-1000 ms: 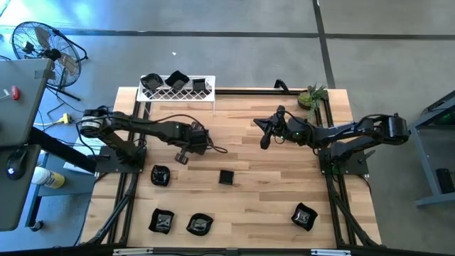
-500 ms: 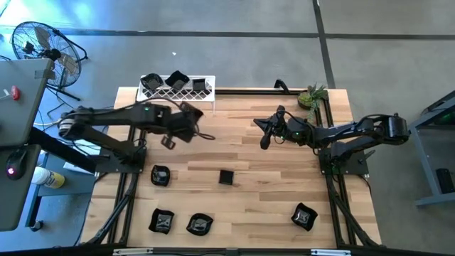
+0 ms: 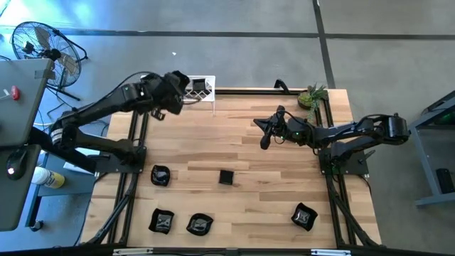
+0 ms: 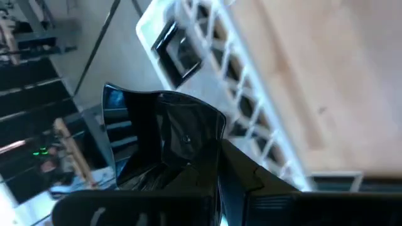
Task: Pick & Place Mini shaped plates
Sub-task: Stack the black distorted square plate on top of the black distorted square plate on the shelf
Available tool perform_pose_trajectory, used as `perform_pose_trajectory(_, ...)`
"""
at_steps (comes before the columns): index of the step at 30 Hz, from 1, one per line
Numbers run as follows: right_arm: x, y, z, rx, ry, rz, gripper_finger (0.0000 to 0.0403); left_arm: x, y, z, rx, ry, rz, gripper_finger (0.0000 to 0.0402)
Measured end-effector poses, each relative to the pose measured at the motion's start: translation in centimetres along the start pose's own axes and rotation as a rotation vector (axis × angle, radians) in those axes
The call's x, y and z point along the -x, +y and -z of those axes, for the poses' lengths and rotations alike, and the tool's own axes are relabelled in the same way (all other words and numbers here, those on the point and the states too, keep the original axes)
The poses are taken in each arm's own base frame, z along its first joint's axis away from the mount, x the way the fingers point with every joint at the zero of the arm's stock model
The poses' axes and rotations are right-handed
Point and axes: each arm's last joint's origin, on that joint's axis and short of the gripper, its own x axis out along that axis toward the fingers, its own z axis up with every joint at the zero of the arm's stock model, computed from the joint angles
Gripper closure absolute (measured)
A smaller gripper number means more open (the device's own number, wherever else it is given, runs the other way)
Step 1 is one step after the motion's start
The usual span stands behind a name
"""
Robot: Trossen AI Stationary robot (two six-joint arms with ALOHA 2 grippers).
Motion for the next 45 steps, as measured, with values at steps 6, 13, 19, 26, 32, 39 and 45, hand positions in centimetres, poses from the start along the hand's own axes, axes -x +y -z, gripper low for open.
perform_pose_trajectory(6, 0.0, 0.0, 0.0, 0.001, 0.0, 0.0, 0.0397, -1.8, 1.4, 1.6, 0.032, -0.004, -0.012, 0.0401)
perform_pose_trajectory(13, 0.0, 0.0, 0.0, 0.007, 0.0, 0.0, 0.0401, -2.8, 2.0, 3.8, 0.043, -0.015, 0.015, 0.0401)
perform_pose_trajectory(19, 0.0, 0.0, 0.0, 0.007, 0.0, 0.0, 0.0396, -3.9, 2.0, 4.1, 0.008, -0.03, 0.063, 0.0401)
perform_pose_trajectory(26, 0.0, 0.0, 0.0, 0.007, 0.0, 0.0, 0.04, -5.8, 2.1, 3.5, -0.079, 0.026, 0.106, 0.0401)
perform_pose_trajectory(32, 0.0, 0.0, 0.0, 0.007, 0.0, 0.0, 0.0399, -6.9, 2.1, 3.6, -0.089, 0.059, 0.139, 0.0401)
perform_pose_trajectory(39, 0.0, 0.0, 0.0, 0.007, 0.0, 0.0, 0.0397, -7.0, 2.1, 4.0, -0.089, 0.069, 0.139, 0.0401)
perform_pose_trajectory(45, 0.0, 0.0, 0.0, 0.007, 0.0, 0.0, 0.0395, -7.0, 2.2, 4.0, -0.088, 0.083, 0.129, 0.0401)
